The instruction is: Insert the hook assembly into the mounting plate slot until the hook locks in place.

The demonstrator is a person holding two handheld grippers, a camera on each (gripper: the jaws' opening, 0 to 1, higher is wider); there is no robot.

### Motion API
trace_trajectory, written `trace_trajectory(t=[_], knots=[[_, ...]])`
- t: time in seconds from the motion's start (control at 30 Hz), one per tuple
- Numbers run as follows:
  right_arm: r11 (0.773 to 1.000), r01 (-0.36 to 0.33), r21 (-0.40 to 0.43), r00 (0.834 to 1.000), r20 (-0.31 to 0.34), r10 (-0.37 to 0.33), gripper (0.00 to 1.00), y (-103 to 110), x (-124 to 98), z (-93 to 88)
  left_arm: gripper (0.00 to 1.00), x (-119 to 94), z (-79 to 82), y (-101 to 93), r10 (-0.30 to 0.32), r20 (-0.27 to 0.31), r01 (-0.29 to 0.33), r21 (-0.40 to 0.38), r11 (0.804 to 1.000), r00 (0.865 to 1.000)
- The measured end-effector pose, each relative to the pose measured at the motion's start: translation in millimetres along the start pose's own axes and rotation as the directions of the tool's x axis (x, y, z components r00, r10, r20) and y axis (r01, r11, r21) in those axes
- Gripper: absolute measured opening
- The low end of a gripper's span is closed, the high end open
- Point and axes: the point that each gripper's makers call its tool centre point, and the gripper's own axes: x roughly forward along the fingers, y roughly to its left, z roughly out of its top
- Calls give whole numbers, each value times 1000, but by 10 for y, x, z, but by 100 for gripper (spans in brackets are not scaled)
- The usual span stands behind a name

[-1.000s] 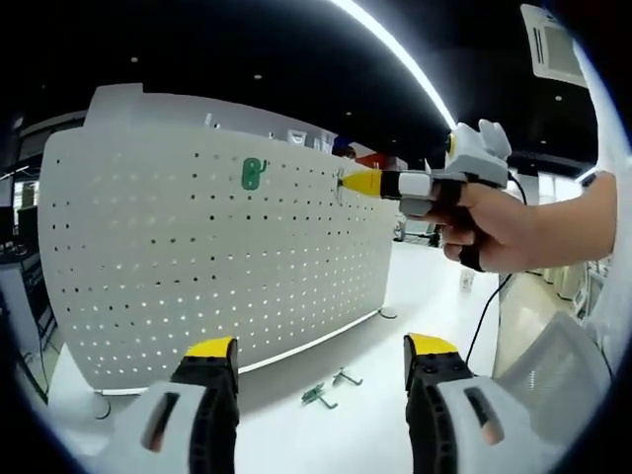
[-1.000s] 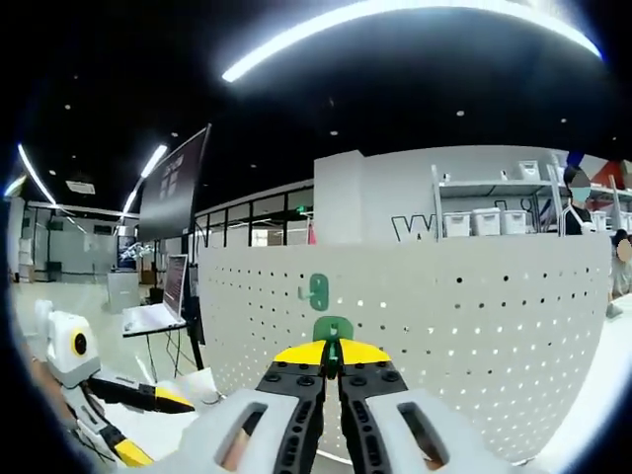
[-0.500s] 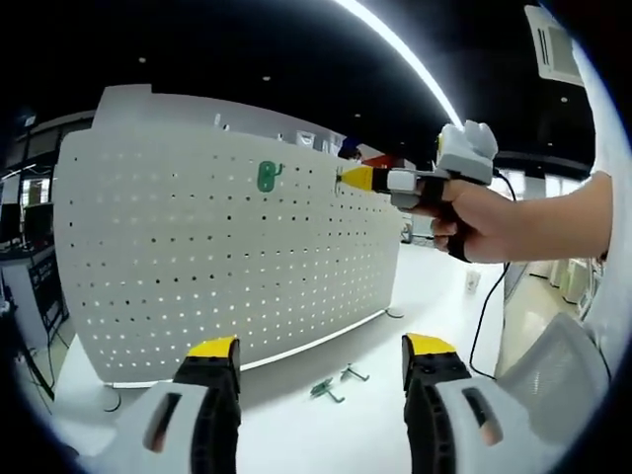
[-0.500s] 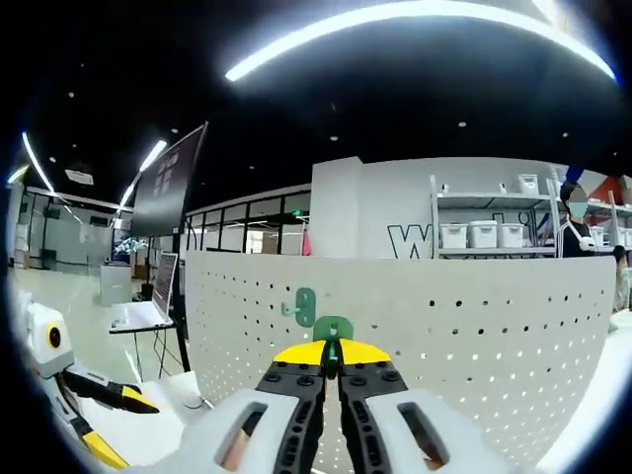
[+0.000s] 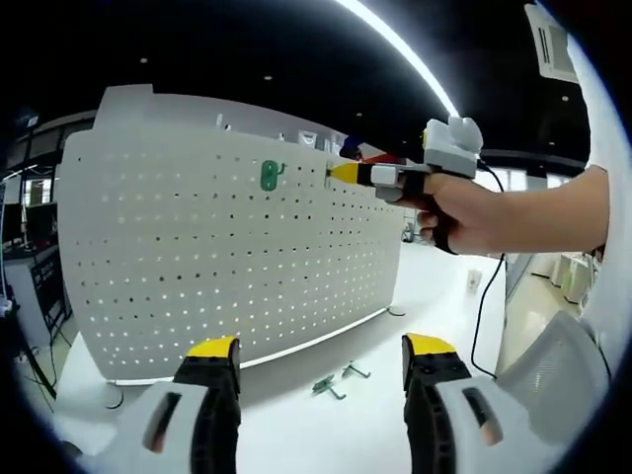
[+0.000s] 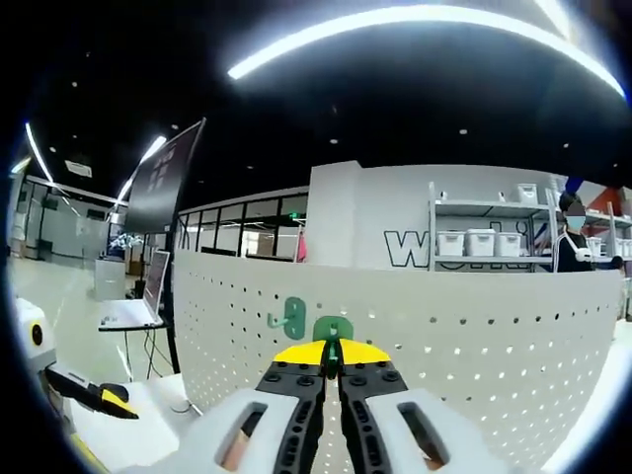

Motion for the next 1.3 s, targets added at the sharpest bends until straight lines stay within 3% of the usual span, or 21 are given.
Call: trace_trajectory(t=[0.37, 1.3], knots=[[1000, 10, -14, 1000, -5, -10, 1, -49, 167, -20, 68, -21, 20, 39, 6, -3, -6, 5, 1000, 1000], [999, 10, -31, 1000, -10, -10, 2, -90, 440, -60, 66, -40, -104, 55, 16, -36, -17, -25, 1000, 999]])
